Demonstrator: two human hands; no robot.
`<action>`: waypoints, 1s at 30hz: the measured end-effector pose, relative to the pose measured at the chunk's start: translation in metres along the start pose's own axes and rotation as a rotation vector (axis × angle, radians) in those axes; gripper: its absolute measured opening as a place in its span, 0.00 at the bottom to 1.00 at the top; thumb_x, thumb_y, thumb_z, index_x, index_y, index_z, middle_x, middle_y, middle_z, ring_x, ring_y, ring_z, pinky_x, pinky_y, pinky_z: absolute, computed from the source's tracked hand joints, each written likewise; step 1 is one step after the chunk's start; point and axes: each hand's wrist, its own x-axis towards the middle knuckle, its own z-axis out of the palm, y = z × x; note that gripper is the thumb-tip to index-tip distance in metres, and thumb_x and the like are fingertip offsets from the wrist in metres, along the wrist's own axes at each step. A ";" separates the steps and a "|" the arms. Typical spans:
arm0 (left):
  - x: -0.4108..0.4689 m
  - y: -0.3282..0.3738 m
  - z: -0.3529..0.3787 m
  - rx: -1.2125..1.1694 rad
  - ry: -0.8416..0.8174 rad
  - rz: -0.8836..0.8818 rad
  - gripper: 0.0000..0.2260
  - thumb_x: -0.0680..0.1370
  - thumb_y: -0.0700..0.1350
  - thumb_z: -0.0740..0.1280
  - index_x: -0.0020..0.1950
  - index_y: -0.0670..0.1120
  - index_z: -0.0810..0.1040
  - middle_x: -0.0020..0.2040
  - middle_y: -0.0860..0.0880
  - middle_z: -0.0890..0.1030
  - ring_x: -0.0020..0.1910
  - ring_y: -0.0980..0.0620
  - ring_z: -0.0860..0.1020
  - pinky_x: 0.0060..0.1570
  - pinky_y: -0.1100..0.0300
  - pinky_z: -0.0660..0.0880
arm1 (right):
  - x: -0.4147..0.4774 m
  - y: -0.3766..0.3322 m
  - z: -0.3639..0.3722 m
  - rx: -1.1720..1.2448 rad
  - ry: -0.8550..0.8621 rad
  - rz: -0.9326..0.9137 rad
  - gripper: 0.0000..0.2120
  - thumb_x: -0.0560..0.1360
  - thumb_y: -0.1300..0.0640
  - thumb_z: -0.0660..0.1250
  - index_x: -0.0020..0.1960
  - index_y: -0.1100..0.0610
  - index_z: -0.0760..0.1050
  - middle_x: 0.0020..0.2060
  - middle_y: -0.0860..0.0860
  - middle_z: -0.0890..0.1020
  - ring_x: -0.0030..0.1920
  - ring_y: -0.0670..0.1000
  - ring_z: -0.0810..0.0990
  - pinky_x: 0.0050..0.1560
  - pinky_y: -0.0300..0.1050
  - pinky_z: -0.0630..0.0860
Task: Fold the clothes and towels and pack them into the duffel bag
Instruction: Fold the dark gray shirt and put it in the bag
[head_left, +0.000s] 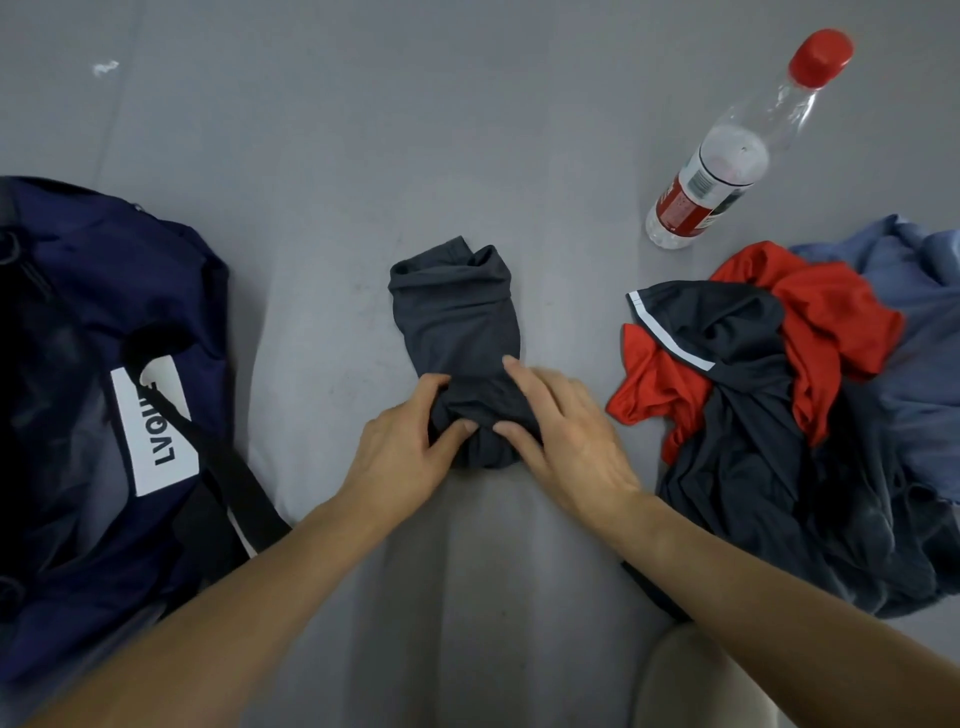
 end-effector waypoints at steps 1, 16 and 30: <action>0.001 0.002 0.003 0.008 0.019 0.006 0.14 0.79 0.58 0.64 0.63 0.59 0.67 0.39 0.58 0.79 0.37 0.61 0.78 0.36 0.69 0.70 | 0.000 0.004 0.003 -0.095 0.040 -0.114 0.29 0.81 0.44 0.61 0.79 0.51 0.59 0.71 0.55 0.70 0.69 0.57 0.71 0.67 0.54 0.72; 0.002 -0.022 0.000 0.609 -0.084 0.395 0.38 0.79 0.60 0.64 0.82 0.45 0.53 0.82 0.47 0.55 0.81 0.47 0.51 0.78 0.45 0.57 | 0.018 0.016 0.010 -0.338 -0.193 -0.189 0.47 0.74 0.30 0.61 0.82 0.52 0.46 0.81 0.53 0.50 0.80 0.58 0.48 0.76 0.64 0.55; 0.007 -0.005 -0.022 0.045 -0.093 0.058 0.12 0.78 0.65 0.58 0.55 0.61 0.72 0.36 0.59 0.79 0.36 0.61 0.78 0.34 0.66 0.71 | 0.034 -0.006 -0.027 0.070 -0.498 0.057 0.24 0.72 0.28 0.60 0.62 0.38 0.69 0.43 0.44 0.82 0.44 0.48 0.81 0.45 0.44 0.77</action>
